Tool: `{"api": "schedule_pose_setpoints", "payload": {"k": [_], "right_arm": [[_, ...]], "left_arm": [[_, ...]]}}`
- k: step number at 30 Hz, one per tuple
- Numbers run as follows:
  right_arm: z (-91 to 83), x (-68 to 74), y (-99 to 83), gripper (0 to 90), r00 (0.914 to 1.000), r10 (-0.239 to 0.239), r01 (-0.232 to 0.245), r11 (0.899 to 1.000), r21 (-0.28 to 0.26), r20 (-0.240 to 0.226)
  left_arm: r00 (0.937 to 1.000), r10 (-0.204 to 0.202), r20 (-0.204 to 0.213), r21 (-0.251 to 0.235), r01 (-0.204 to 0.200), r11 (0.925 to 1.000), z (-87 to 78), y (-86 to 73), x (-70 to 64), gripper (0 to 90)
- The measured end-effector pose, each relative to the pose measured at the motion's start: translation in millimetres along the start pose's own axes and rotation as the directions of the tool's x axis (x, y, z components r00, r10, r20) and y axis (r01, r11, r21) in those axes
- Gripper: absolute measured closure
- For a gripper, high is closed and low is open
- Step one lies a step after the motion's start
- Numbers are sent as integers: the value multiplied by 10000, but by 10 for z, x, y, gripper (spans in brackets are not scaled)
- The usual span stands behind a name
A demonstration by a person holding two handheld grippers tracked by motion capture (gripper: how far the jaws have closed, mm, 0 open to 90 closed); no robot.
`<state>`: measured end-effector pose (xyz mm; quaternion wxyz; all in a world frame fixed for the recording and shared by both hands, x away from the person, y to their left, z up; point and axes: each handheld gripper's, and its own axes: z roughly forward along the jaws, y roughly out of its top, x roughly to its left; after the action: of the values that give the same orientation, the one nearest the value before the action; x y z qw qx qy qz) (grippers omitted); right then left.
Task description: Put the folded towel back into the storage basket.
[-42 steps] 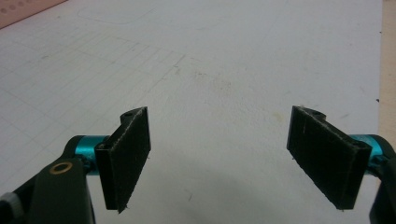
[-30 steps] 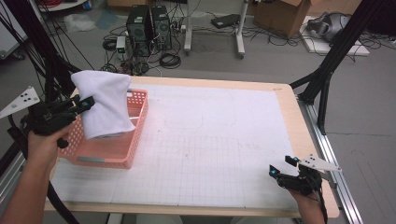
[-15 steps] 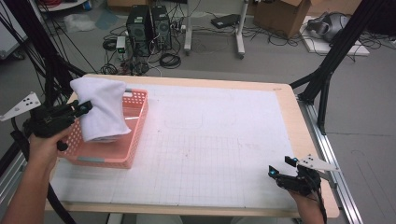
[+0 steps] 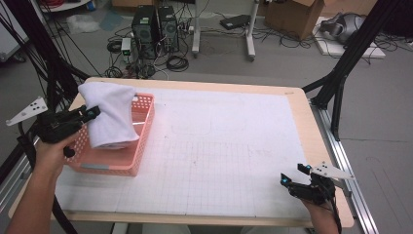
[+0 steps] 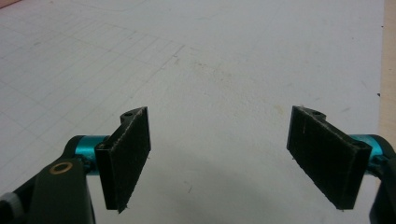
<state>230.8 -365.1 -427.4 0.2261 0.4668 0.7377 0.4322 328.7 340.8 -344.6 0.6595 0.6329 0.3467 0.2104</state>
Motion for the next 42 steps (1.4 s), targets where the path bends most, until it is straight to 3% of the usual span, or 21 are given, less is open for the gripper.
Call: {"api": "schedule_pose_setpoints", "payload": {"k": [10, 16, 22, 25, 31, 33, 34, 35, 36, 38, 40, 41, 42], "right_arm": [[-6, -5, -2, 206, 10000, 36, -36, 10000, -13, 5], [2, 2, -1, 205, 10000, 15, -14, 10000, 51, -20], [1, -1, -2, 206, 10000, 24, -24, 10000, 54, -5], [1, -2, -2, 205, 10000, 2, -2, 10000, 59, -13], [-6, -3, -1, 205, 10000, -27, 27, 10000, 3, 16], [-7, -1, -1, 206, 10000, -21, 21, 10000, 9, 19], [-6, 1, -1, 205, 10000, 1, -1, 10000, -13, 7], [-8, 0, -1, 205, 10000, -21, 21, 10000, 11, 0], [-7, 1, -1, 205, 10000, -22, 22, 10000, 11, -1], [-4, 2, -1, 205, 10000, 8, -8, 10000, 20, -6], [-3, 1, -2, 206, 10000, 8, -8, 10000, 30, 4], [-2, 1, -1, 206, 10000, 3, -3, 10000, 30, 6], [-3, 1, -2, 205, 10000, 12, -12, 10000, 34, 8]], "left_arm": [[9986, -405, -334, 258, 414, 9988, -51, -115, 89, 730], [9957, -488, -787, 961, 563, 9938, -51, -196, 134, 724], [9881, -738, -1346, 1243, 907, 9881, -54, -219, 181, 710], [9802, -921, -1751, 1553, 1199, 9806, -61, -205, 196, 707], [9578, -909, -2726, 2652, 1657, 9499, -74, -169, 197, 694], [9443, -827, -3187, 2930, 1811, 9388, -86, -161, 190, 688], [9443, -827, -3187, 2930, 1811, 9388, -86, -161, 190, 678], [9260, -572, -3732, 3148, 1844, 9311, -100, -146, 181, 656], [9173, -536, -3945, 3135, 1891, 9306, -109, -137, 176, 619], [8743, -427, -4835, 2802, 2008, 9387, -146, -80, 139, 524], [8487, -191, -5286, 2415, 1719, 9551, -177, -13, 80, 437], [8458, -57, -5335, 2287, 1507, 9618, -187, 25, 42, 432], [8470, 74, -5315, 2204, 1299, 9667, -181, 60, -1, 427]]}}
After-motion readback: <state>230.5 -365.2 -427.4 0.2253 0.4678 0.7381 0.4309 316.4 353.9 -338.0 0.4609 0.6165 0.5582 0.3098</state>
